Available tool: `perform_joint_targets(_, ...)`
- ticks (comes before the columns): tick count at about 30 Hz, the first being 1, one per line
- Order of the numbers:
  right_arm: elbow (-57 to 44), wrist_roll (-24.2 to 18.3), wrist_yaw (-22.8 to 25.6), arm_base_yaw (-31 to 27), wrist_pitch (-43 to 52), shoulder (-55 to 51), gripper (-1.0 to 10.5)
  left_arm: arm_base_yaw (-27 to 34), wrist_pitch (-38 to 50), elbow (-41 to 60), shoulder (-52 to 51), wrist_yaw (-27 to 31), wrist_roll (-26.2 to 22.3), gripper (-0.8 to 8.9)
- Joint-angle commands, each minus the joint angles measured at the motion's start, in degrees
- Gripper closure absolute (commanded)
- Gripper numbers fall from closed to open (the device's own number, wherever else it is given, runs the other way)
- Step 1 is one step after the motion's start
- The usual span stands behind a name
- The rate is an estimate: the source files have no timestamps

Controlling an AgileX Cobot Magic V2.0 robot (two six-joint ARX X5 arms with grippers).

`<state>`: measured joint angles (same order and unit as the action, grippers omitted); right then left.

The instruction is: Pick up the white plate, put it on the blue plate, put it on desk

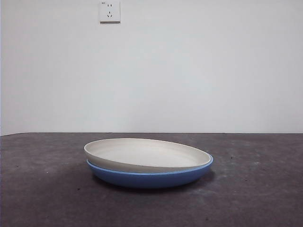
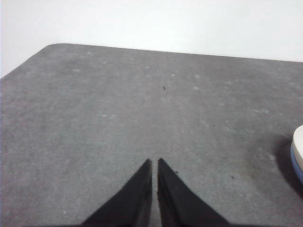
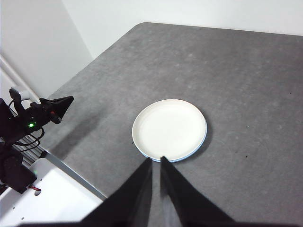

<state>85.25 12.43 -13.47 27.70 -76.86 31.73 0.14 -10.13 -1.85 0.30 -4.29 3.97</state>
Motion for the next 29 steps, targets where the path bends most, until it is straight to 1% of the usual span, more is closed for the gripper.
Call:
perform_joint_targets(1, 1.03, 0.02, 0.00, 0.31, -4.04, 0.24, 9.2, -0.20, -0.50, 1.16, -0.11, 0.20, 0.35, 7.93)
perform_joint_targets(17, 1.01, 0.02, 0.00, 0.28, -4.04, 0.24, 9.2, -1.18, -0.52, 1.16, -0.11, 0.22, 0.35, 7.94)
perform_joint_targets(20, 0.46, 0.02, 0.00, -2.62, -3.98, 0.28, 9.2, -1.18, -0.52, 1.16, -0.11, 0.22, 0.35, 7.94)
perform_joint_targets(23, -3.78, 0.00, -1.18, -8.98, -1.97, -0.09, 9.2, -1.18, -0.52, 1.16, -0.11, 0.24, 0.35, 7.94)
perform_joint_targets(26, -10.69, -7.80, 1.14, -16.09, 3.82, -1.95, 9.2, -1.18, -0.55, 1.16, -0.11, 0.24, 0.35, 7.94)
perform_joint_targets(27, -14.73, -9.88, 1.86, -18.34, 8.50, -3.19, 9.2, -1.18, -0.55, 1.16, -0.11, 0.22, 0.35, 7.94)
perform_joint_targets(29, -21.88, -12.22, 1.90, -21.49, 18.01, -5.51, 9.2, -1.18, -0.55, 1.16, -0.11, 0.22, 0.35, 7.94)
